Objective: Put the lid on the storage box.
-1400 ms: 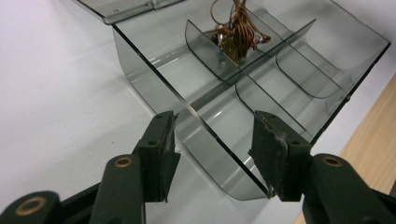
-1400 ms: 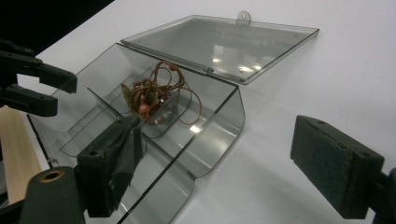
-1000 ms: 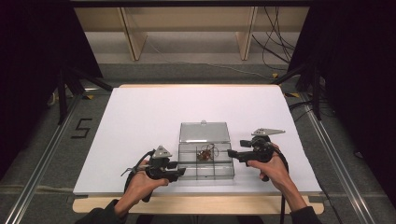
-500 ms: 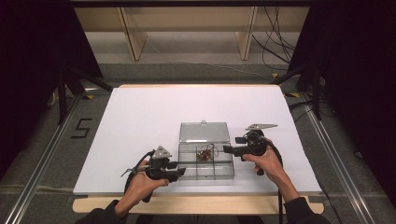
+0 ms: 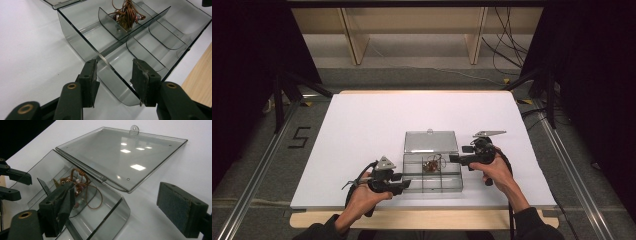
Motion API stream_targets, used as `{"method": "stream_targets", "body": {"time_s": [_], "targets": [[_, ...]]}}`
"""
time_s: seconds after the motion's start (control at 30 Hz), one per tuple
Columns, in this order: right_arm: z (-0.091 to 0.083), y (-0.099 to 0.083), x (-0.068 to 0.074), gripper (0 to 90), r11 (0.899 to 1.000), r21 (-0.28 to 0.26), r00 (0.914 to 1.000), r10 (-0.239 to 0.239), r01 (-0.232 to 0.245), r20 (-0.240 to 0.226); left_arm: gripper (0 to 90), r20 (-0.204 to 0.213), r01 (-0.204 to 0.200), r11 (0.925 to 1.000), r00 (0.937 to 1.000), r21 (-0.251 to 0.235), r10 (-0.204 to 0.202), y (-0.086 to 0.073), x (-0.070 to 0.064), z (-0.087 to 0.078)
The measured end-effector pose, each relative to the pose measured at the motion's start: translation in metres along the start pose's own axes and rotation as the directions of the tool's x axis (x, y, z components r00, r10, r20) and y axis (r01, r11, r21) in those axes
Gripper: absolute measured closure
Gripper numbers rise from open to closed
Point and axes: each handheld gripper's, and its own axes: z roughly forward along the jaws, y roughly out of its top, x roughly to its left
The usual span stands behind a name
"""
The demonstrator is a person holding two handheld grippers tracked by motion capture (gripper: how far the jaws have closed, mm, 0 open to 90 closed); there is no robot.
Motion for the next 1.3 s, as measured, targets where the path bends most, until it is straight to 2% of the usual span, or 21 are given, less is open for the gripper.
{"method": "stream_targets", "body": {"time_s": [0.13,0.17,0.3,0.4,0.43,0.5,0.57,0.63,0.67,0.7,0.73,0.77,0.8,0.83,0.9,0.93,0.97,1.0,1.13,1.17,1.3], "targets": [[0.002,0.001,-0.002,16.1,1.0,0.01,0.9999,-0.01,0.01,0.006,55.3,0.0,-0.007,1.0,1.0,0.003,0.007,0.0,0.0,0.0],[0.002,0.001,-0.002,16.1,1.0,0.006,0.9999,0.002,-0.002,-0.014,55.3,0.0,-0.008,1.0,1.0,0.003,0.008,0.0,0.0,0.0],[0.004,0.002,-0.002,16.3,1.0,0.003,0.9994,0.018,-0.018,-0.031,55.2,0.0,-0.009,1.0,1.0,0.003,0.009,0.0,0.0,0.0],[0.005,0.002,-0.004,16.2,1.0,0.011,0.9998,0.006,-0.005,-0.021,55.3,-0.001,-0.009,1.0,1.0,0.002,0.009,0.0,0.0,0.0],[0.006,0.002,-0.004,16.3,1.0,0.005,0.9992,0.013,-0.013,-0.039,55.3,-0.001,-0.009,1.0,1.0,0.001,0.009,0.0,0.0,0.0],[0.008,0.002,-0.004,16.5,1.0,0.006,0.9997,0.006,-0.006,-0.025,55.2,-0.001,-0.009,1.0,1.0,0.001,0.009,0.0,0.0,0.0],[0.008,0.003,-0.004,16.6,1.0,0.011,0.9993,0.005,-0.005,-0.038,55.3,-0.005,-0.009,1.0,0.9999,0.002,0.01,0.0,0.0,0.0],[0.008,0.002,-0.002,17.2,0.999,0.019,0.9984,0.042,-0.041,-0.038,55.3,-0.006,-0.01,0.9999,0.9999,0.002,0.01,0.0,0.0,0.0],[0.011,0.003,-0.005,17.4,1.0,0.015,0.9995,-0.001,0.001,-0.033,55.3,-0.002,-0.01,0.9999,0.9999,0.001,0.01,0.0,0.0,0.0],[0.01,0.003,-0.005,17.4,1.0,0.017,0.9998,-0.009,0.01,-0.02,55.3,-0.003,-0.011,0.9999,0.9999,0.001,0.011,0.0,0.0,0.0],[0.01,0.003,-0.005,17.6,1.0,0.015,0.9993,-0.003,0.004,-0.036,55.3,-0.003,-0.01,1.0,0.9999,0.001,0.01,0.0,0.0,0.0],[0.009,0.003,-0.001,17.6,0.998,0.039,0.9977,0.051,-0.049,-0.044,55.3,-0.004,-0.011,0.9999,0.9999,0.001,0.011,0.0,0.0,0.0],[0.01,0.003,-0.005,17.6,1.0,0.023,0.9995,-0.001,0.001,-0.032,55.4,-0.003,-0.011,0.9999,0.9999,0.001,0.011,0.0,0.0,0.0],[0.01,0.003,-0.002,17.6,0.999,0.037,0.9986,0.038,-0.036,-0.038,55.3,-0.003,-0.014,0.9999,0.9999,0.004,0.014,0.0,0.0,0.0],[0.011,0.003,-0.004,17.9,1.0,0.026,0.9985,0.017,-0.015,-0.053,55.4,-0.004,-0.012,0.9999,0.9999,0.002,0.012,0.0,0.0,0.0],[0.011,0.003,-0.003,18.2,0.999,0.027,0.998,0.025,-0.023,-0.057,55.4,-0.004,-0.014,0.9999,0.9999,0.004,0.014,0.0,0.0,0.0],[0.011,0.003,-0.003,18.3,0.999,0.028,0.9981,0.029,-0.027,-0.055,55.3,-0.01,-0.008,1.0,0.9999,-0.001,0.008,0.0,0.0,0.0],[0.012,0.004,-0.004,18.4,1.0,0.02,0.9992,0.009,-0.008,-0.04,55.4,-0.013,-0.006,1.0,0.9999,-0.002,0.006,0.0,0.0,0.0],[0.013,0.003,-0.004,18.8,0.999,0.028,0.9973,0.024,-0.022,-0.069,55.3,0.001,-0.016,0.9999,0.9999,0.004,0.016,0.0,0.0,0.0],[0.013,0.004,-0.007,18.8,1.0,0.022,0.9981,-0.001,0.002,-0.062,55.3,0.001,-0.011,0.9999,0.9999,0.001,0.011,0.0,0.0,0.0],[0.014,0.004,-0.008,18.8,1.0,0.021,0.9978,0.014,-0.013,-0.065,55.3,-0.01,-0.009,1.0,0.9999,0.001,0.009,0.0,0.0,0.0]]}}
